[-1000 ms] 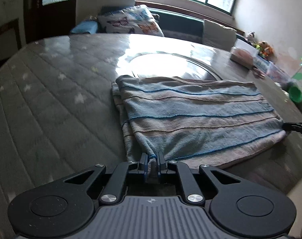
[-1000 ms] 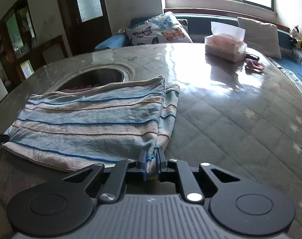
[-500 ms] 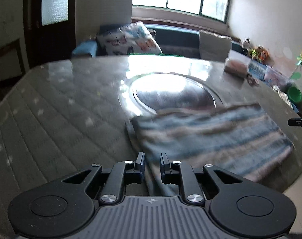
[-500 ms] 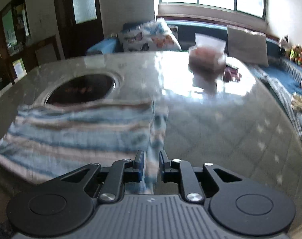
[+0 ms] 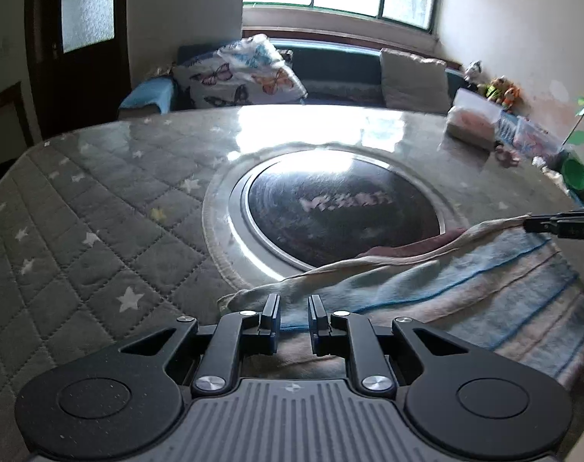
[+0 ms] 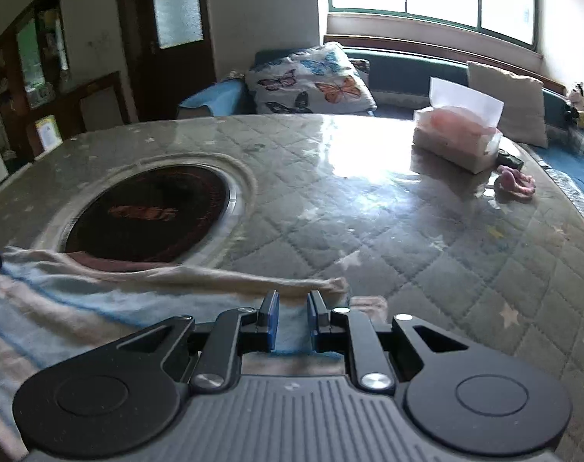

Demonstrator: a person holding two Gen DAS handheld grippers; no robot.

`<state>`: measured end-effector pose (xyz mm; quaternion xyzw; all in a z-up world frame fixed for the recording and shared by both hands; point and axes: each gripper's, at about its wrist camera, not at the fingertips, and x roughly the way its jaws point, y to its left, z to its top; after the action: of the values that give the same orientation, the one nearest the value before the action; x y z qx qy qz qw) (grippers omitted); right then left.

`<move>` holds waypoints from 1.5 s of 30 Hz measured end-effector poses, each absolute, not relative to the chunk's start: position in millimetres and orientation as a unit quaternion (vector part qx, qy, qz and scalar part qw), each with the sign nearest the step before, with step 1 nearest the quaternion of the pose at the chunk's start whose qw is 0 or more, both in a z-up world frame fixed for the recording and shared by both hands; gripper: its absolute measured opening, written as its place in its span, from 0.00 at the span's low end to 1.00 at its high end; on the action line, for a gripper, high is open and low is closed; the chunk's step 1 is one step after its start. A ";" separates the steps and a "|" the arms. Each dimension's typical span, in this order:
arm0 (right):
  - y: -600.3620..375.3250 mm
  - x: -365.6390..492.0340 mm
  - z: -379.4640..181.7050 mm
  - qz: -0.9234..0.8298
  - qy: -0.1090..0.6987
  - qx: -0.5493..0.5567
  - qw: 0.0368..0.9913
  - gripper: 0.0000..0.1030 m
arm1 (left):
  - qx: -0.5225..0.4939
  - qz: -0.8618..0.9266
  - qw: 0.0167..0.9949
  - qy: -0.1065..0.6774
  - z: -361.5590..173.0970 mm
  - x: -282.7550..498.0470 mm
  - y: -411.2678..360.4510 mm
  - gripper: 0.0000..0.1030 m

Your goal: Fold clothes

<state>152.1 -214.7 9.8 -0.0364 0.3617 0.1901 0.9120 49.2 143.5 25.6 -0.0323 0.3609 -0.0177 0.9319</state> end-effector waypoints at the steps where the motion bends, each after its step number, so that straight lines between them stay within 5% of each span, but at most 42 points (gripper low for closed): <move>1: -215.1 153.9 9.0 0.189 0.362 -0.036 0.912 0.13 | -0.033 -0.017 0.931 0.363 23.0 52.5 144.5 0.16; 14: -212.5 161.0 6.5 0.188 0.363 -0.052 0.911 0.15 | -0.035 -0.005 0.928 0.371 11.7 70.6 154.1 0.16; 16: -207.1 155.8 11.7 0.189 0.356 -0.065 0.913 0.18 | -0.036 -0.002 0.930 0.366 16.1 66.6 152.7 0.32; 25: -146.9 111.8 19.1 0.268 0.330 -0.106 0.899 0.42 | -0.060 0.012 0.930 0.363 21.9 44.5 152.1 0.52; 45: -81.1 91.4 0.8 0.285 0.309 -0.172 0.891 0.54 | -0.117 0.021 0.920 0.373 18.4 -5.4 165.9 0.56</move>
<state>91.4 -81.1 0.8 -0.1715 0.3092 0.2849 0.8909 -5.4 165.9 18.4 -0.1169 0.3726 0.0214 0.9203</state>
